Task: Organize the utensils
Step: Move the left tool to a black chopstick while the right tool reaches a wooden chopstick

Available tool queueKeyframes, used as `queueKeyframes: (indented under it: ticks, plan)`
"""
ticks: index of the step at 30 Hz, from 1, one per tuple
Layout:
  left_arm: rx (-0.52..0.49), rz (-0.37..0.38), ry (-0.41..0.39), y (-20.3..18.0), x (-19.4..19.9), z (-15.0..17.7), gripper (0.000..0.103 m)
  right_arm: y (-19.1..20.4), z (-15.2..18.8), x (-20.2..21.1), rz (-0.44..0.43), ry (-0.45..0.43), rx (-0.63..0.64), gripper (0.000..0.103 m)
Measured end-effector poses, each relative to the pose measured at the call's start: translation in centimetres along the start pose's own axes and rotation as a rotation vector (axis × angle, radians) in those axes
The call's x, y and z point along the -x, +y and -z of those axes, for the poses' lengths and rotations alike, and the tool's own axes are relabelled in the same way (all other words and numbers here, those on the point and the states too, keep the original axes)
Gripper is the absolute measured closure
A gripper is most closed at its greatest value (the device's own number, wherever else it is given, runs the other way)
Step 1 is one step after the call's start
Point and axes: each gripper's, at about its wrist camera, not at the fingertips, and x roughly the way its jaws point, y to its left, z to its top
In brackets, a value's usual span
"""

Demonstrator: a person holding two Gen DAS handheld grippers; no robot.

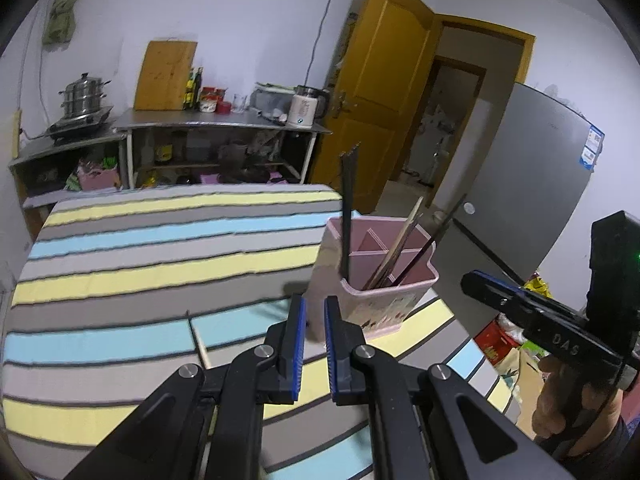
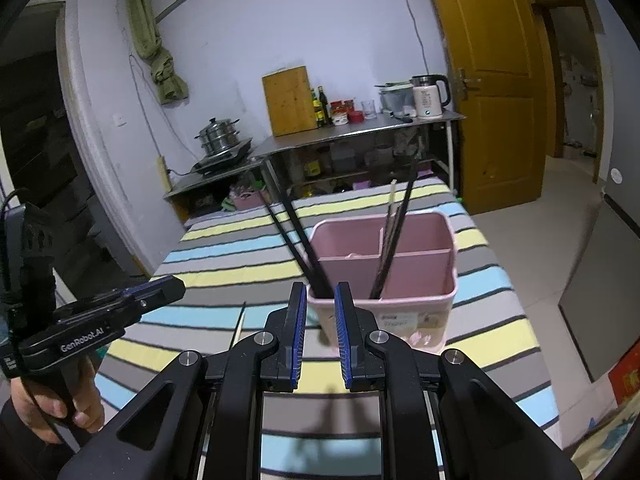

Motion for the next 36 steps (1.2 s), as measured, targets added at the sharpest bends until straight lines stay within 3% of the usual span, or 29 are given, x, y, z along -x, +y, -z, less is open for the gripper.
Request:
queueKeyframes:
  ticks: [19,23,27,36]
  plan:
    - [0.117,-0.130,0.162,6.9,-4.2,6.7,0.094,3.2,4.4,-4.7,-0.088,0.157,0.042,0.088]
    - [0.129,-0.165,0.197,8.1,-6.1,7.9,0.087,3.6,5.2,-6.1,-0.098,0.192,0.050,0.088]
    - [0.141,-0.192,0.226,9.2,-7.8,8.8,0.085,3.7,5.8,-7.4,-0.105,0.222,0.053,0.088]
    - [0.119,-0.236,0.237,9.6,-9.7,9.4,0.076,3.7,6.2,-8.7,-0.105,0.248,0.056,0.088]
